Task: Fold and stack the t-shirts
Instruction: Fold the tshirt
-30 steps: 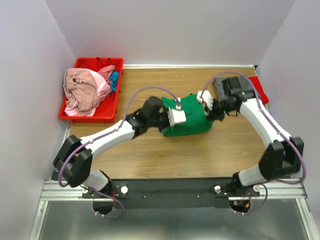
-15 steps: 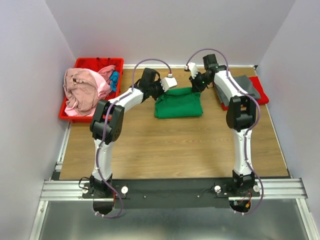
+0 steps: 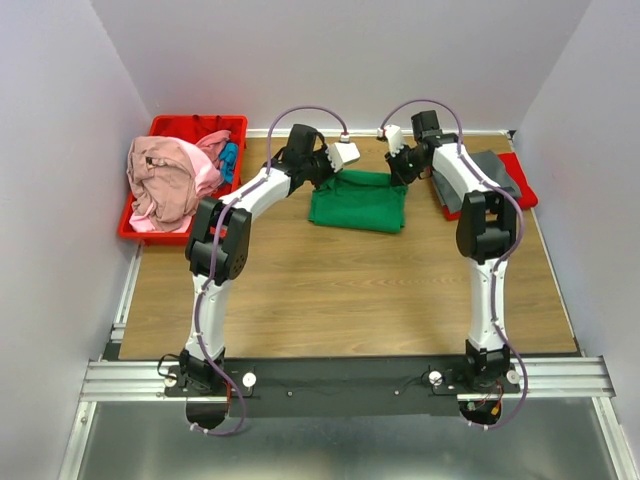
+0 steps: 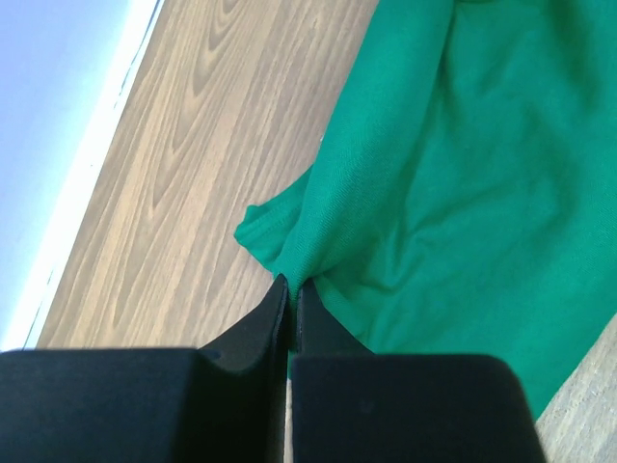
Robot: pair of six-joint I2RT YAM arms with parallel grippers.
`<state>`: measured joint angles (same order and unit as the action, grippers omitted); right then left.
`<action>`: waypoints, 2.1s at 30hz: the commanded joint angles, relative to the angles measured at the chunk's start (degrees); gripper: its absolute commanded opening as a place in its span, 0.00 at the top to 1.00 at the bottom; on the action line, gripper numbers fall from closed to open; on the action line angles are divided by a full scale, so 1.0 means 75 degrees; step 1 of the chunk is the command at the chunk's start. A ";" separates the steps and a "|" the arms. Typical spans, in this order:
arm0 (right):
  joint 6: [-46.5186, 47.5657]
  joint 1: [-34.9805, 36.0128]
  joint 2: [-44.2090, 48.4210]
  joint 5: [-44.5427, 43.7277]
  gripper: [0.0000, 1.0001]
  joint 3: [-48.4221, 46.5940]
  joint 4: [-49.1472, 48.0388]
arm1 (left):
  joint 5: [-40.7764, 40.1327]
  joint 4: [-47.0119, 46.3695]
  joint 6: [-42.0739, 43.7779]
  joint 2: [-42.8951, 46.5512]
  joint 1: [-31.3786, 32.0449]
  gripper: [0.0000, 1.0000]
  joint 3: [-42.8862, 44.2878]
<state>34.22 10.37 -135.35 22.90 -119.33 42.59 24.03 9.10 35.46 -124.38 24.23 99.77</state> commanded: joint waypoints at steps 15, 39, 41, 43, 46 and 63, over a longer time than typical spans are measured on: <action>-0.0694 -0.0094 0.2109 -0.0392 1.00 0.1965 -0.0487 | 0.0358 -0.0042 -0.0298 -0.0174 0.0051 1.00 0.0443; -0.2875 -0.0246 0.2331 -0.3439 0.52 0.2562 -0.2034 | -0.5195 -0.2184 -0.2396 0.0971 0.0332 0.09 0.0112; -0.3050 -0.0269 0.2669 -0.3101 0.52 0.2807 -0.2046 | -0.5266 -0.2792 -0.2640 0.1917 0.0332 0.06 -0.0700; -0.3284 -0.0270 0.3044 -0.2060 0.51 0.3263 -0.2034 | -0.4686 -0.2610 -0.2969 0.2610 0.0309 0.02 -0.1639; -0.3683 -0.0293 0.3503 -0.0300 0.51 0.4330 -0.2034 | -0.3011 -0.1929 -0.3637 0.3434 0.0273 0.05 -0.2964; -0.4222 -0.0668 0.1582 -0.1281 0.86 0.3173 -0.2069 | -0.1482 -0.1905 -0.4154 0.2323 0.0449 0.25 -0.3109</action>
<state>4.51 7.20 -121.67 21.69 -92.07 27.09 9.61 -4.08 5.26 -104.75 27.51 72.64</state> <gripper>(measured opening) 0.136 0.758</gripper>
